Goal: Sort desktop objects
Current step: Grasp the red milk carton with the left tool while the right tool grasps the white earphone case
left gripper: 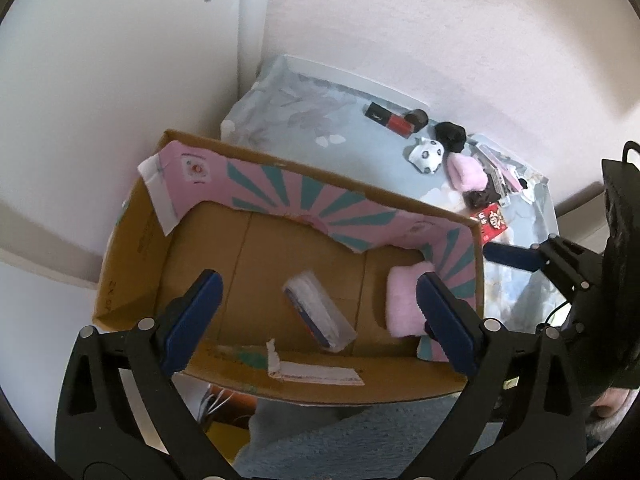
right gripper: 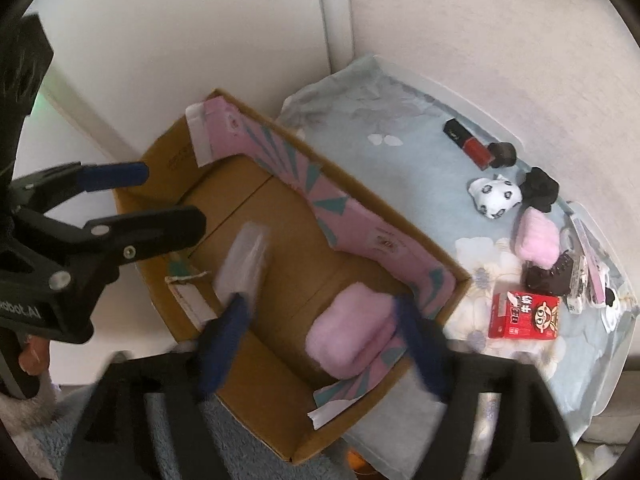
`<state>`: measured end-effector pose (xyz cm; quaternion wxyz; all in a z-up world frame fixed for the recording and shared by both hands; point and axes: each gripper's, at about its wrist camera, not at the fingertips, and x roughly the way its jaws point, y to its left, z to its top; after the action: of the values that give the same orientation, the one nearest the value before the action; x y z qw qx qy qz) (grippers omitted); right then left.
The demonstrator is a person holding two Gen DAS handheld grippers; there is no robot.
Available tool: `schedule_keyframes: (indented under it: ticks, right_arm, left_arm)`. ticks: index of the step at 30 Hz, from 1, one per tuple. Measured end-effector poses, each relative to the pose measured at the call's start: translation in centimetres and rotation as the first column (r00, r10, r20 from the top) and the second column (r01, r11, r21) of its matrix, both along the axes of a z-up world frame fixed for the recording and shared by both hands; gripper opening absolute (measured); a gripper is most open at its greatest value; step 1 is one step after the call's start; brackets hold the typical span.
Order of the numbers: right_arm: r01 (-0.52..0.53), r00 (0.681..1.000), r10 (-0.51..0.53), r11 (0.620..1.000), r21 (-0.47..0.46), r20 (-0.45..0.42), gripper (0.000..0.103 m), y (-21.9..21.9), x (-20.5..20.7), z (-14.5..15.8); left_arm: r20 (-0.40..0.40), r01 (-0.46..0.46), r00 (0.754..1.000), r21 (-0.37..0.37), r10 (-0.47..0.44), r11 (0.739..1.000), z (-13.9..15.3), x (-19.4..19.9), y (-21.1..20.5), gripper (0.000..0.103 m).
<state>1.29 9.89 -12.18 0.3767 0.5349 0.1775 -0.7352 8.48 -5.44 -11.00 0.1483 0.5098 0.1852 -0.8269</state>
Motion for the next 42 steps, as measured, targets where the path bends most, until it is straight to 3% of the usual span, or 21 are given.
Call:
schedule_keyframes:
  ticks: [8,12,24,33,42]
  right_arm:
    - [0.136,0.990,-0.136,0.991,-0.004,-0.032,0.088,3.8,-2.9,1.4]
    - [0.219,0.974,-0.218,0.976,0.004,-0.063,0.088,7.8,-4.1,1.9]
    - [0.457,0.886,-0.449,0.888,0.046,-0.115,0.088,22.5,-3.7,2.4]
    - [0.531,0.841,-0.522,0.847,0.029,-0.140,0.088,28.6,-2.7,5.2]
    - [0.509,0.850,-0.507,0.861,-0.026,-0.144,0.088,29.2,-8.2,7.6]
  left_arm:
    - [-0.015,0.074,0.997,-0.011,-0.074,0.997,0.9,-2.8,1.0,0.097]
    - [-0.024,0.128,0.991,-0.019,-0.128,0.992,1.4,-4.7,2.3,0.098]
    - [-0.004,0.276,0.961,-0.029,-0.277,0.961,1.0,-9.3,7.5,0.098]
    - [-0.039,0.351,0.935,-0.042,-0.353,0.935,2.1,-12.2,11.0,0.098]
    - [-0.043,0.437,0.895,-0.113,-0.443,0.893,2.7,-17.0,16.4,0.098]
